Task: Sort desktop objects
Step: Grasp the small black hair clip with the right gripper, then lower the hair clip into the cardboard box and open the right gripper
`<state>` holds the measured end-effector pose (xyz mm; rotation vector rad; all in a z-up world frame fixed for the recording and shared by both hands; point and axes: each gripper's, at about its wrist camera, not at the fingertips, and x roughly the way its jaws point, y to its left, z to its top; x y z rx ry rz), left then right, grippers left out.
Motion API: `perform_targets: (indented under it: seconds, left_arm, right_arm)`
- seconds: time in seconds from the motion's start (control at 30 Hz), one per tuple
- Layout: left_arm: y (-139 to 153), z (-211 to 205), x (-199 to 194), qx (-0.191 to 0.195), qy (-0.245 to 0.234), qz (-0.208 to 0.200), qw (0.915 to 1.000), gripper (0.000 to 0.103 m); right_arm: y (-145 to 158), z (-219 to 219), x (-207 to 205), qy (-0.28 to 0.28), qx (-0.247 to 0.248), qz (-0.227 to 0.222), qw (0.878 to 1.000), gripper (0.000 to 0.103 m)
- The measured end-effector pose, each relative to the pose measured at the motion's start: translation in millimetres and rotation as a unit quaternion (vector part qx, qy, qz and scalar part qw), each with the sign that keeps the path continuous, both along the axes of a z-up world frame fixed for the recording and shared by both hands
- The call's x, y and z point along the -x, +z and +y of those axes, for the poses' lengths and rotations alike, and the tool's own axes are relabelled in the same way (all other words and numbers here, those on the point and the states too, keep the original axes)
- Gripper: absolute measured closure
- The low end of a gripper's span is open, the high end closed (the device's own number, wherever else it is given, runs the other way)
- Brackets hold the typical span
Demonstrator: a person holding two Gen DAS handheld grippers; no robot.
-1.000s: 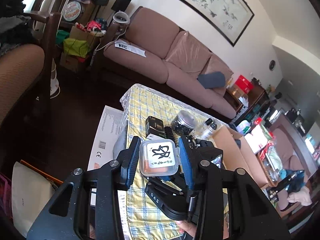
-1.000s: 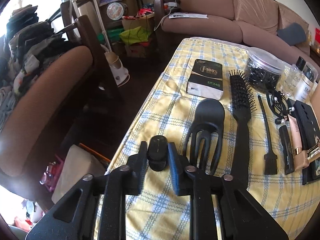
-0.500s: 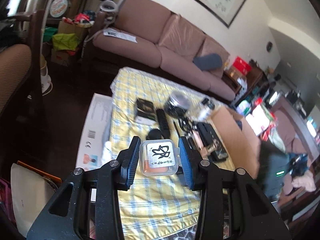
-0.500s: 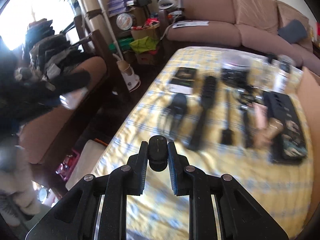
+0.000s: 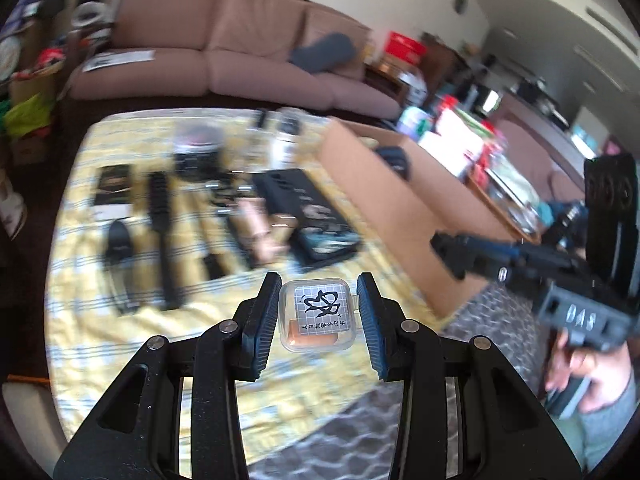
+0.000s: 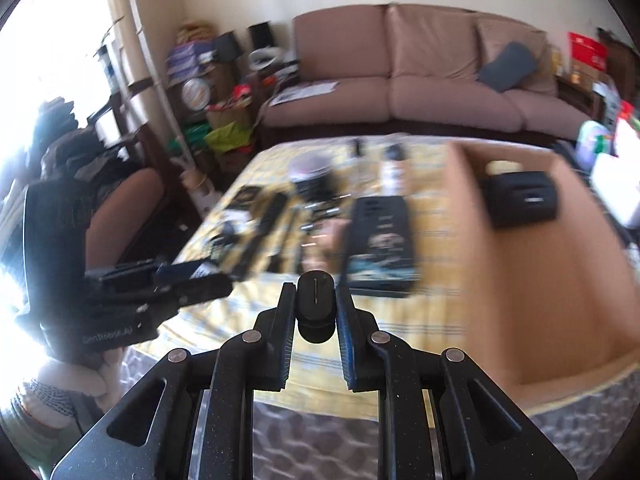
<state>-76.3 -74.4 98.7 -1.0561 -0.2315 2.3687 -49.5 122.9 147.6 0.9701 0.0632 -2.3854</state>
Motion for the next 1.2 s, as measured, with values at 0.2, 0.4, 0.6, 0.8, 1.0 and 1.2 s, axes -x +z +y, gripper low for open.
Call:
perform_targets:
  seconds: [0.2, 0.4, 0.6, 0.8, 1.0, 1.2]
  left_arm:
    - [28.1, 71.0, 13.2, 0.0, -0.047, -0.001, 0.9989, 0.067]
    - [64.3, 138.7, 71.0, 0.016, -0.06, 0.008, 0.998, 0.067]
    - [73.0, 200.1, 155.6, 0.064, -0.053, -0.004, 0.9965, 0.067]
    - [42.2, 241.6, 238.8, 0.102, -0.034, -0.047, 0.9931, 0.067]
    - [7.1, 261.0, 275.6, 0.141, -0.007, -0.055, 0.9884, 0.067]
    - [-11.3, 267.4, 287.6, 0.193, 0.031, -0.05, 0.9795, 0.067]
  right_arm:
    - [17.4, 77.2, 20.5, -0.034, 0.002, 0.008, 0.999, 0.084]
    - [33.7, 120.5, 86.3, -0.031, 0.029, -0.009, 0.999, 0.084]
    - [28.0, 148.7, 157.7, -0.025, 0.06, -0.053, 0.997, 0.084]
    - [5.0, 163.3, 197.0, -0.025, 0.067, -0.077, 0.994, 0.084]
    - [-13.8, 165.5, 224.8, -0.02, 0.069, -0.095, 0.993, 0.084]
    - [-23.6, 161.4, 238.5, -0.014, 0.059, -0.104, 0.993, 0.084]
